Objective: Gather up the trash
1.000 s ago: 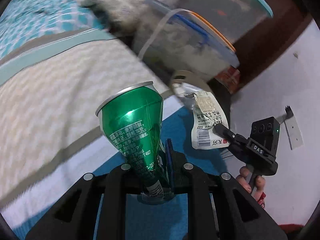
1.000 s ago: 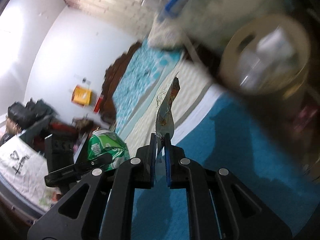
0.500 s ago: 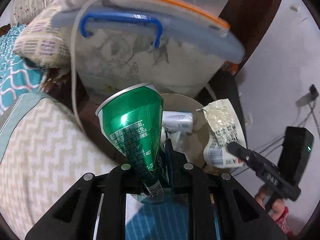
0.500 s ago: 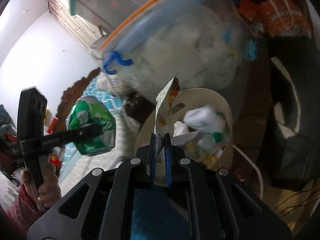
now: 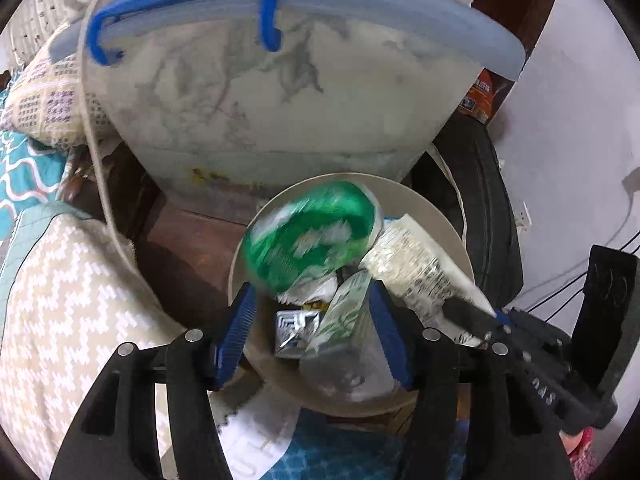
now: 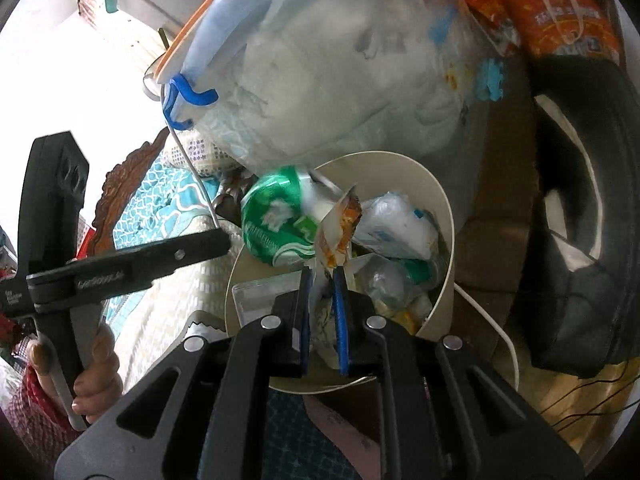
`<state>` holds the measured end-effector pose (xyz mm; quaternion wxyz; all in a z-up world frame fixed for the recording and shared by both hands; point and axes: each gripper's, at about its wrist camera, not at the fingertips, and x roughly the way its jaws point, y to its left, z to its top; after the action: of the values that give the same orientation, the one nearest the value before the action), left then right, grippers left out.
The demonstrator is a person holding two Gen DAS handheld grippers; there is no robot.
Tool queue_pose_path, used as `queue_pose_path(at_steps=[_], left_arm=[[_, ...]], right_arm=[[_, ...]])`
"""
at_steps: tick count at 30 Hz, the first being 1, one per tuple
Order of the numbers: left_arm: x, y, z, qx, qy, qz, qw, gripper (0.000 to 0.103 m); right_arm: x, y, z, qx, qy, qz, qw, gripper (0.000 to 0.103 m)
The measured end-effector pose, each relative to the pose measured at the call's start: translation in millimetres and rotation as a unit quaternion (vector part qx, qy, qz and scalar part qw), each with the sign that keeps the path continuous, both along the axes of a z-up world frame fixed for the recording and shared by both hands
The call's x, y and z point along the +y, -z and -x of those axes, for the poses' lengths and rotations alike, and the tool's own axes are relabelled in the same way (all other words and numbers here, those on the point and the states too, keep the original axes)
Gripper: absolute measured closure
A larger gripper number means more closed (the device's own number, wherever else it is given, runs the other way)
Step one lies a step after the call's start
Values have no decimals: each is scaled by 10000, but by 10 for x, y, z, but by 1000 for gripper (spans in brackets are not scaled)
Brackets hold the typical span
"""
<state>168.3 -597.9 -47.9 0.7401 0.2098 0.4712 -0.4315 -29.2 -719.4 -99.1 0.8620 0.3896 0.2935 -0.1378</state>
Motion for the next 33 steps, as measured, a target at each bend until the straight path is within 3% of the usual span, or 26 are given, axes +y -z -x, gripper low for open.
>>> queue_pose_path(at_steps=[6, 7, 9, 10, 19, 25, 33], left_arm=[[408, -125, 36, 143, -254, 232, 9993, 43], [473, -140, 57, 175, -279, 262, 9991, 42], [616, -169, 104, 255, -335, 331, 9986, 41], [689, -176, 116, 285, -355, 361, 9983, 41], [1577, -338, 294, 440, -721, 742, 9937, 37], [2221, -418, 432, -70, -1205, 663, 9905, 32], [3082, -531, 668, -541, -1866, 601, 9791, 25]], right_arm=[[19, 42, -1, 122, 46, -81, 9999, 88], [26, 42, 7, 179, 140, -20, 9997, 83], [27, 36, 31, 156, 310, 33, 9994, 46], [33, 24, 44, 159, 415, 89, 9990, 15], [335, -375, 241, -271, 760, 524, 9954, 15], [763, -622, 381, -520, 583, 516, 9956, 14], [1508, -652, 418, -628, 245, 59, 9977, 14]])
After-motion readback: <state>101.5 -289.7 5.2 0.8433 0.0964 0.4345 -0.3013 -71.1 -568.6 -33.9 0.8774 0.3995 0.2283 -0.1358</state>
